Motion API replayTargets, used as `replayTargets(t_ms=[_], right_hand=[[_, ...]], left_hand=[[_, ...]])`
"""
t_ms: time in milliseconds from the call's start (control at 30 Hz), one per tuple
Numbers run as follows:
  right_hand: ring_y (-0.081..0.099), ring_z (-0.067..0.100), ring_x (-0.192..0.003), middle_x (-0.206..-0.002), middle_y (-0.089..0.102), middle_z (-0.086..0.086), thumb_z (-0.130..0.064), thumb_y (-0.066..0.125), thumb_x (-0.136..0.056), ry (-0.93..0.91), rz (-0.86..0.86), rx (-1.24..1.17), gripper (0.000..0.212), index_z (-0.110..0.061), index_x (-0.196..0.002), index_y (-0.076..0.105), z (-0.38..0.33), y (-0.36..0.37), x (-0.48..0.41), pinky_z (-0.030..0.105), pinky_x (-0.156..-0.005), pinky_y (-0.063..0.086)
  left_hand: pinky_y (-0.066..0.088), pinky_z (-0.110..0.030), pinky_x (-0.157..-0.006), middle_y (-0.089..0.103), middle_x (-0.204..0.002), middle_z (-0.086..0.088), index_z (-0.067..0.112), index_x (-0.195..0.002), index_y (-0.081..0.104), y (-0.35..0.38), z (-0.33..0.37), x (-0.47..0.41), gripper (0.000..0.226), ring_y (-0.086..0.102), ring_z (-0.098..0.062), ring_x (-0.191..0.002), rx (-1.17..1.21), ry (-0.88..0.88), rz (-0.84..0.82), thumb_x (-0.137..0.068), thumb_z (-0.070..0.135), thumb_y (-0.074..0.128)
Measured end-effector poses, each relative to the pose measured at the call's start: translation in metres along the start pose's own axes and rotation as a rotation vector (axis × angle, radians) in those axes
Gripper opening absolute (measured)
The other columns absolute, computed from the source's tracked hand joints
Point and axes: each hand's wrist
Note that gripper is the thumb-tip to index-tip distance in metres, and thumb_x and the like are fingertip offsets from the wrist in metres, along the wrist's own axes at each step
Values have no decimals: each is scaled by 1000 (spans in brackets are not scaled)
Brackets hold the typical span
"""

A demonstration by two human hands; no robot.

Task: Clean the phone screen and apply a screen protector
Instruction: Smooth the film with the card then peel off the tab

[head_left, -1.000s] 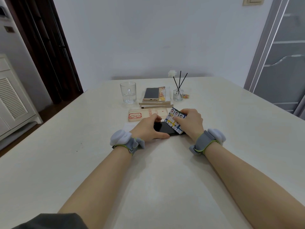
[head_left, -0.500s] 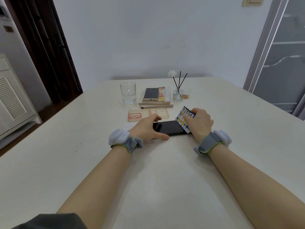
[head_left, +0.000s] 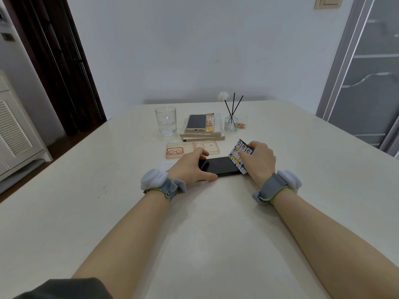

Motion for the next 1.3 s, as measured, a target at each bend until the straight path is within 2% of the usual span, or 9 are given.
replayTargets(t_ms=[200,433,633,867,1000,1100,1300], right_hand=[[59,33,-100,-105,67,13,-22,56,-88,-145,-93,-17,19,-8,-98,62,-13,14,9,45,-91,45],[58,35,-101,-108,66,14,-20,52,-87,36,1,-41,22,-7,-102,61,-1,0,-1,45,-91,46],[59,34,-99,-107,66,14,-21,56,-85,-104,-121,-48,22,-7,-101,60,-12,10,7,44,-90,45],[59,34,-101,-110,66,15,-12,51,-84,0,-56,-54,26,-7,-107,63,1,-1,-2,45,-90,47],[61,35,-99,-107,67,15,-14,50,-87,-83,-104,-37,22,-6,-103,63,-4,7,2,46,-87,49],[59,35,-102,-109,67,13,-17,51,-89,-128,-148,-22,21,-9,-104,62,-10,13,3,45,-92,46],[58,35,-106,-113,66,12,-17,48,-91,-31,-37,32,23,-10,-109,61,0,3,-7,44,-95,43]], left_hand=[[38,-23,-94,52,-131,-2,18,-129,43,1,3,1,72,48,-15,-119,-9,4,4,-70,38,79],[35,-22,-97,50,-133,-2,19,-130,43,1,1,0,71,46,-14,-123,8,2,-11,-71,37,79],[36,-23,-99,51,-133,-2,17,-130,44,0,2,0,71,47,-15,-123,-2,-1,0,-71,36,79],[34,-21,-94,50,-132,0,22,-129,45,0,1,1,69,46,-12,-119,12,-5,-13,-71,37,79],[36,-23,-95,52,-130,0,21,-128,46,0,1,0,67,47,-14,-120,-1,-3,-5,-71,36,79],[36,-22,-95,52,-130,0,20,-128,47,-1,1,1,67,48,-14,-120,-5,-3,-1,-71,36,79],[36,-21,-95,52,-130,2,20,-128,47,-1,1,1,67,47,-12,-119,-4,-4,-4,-71,37,78]])
Point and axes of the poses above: each hand's wrist, its own x-axis away from the middle knuckle, its own y-axis out of the palm, z = x × y
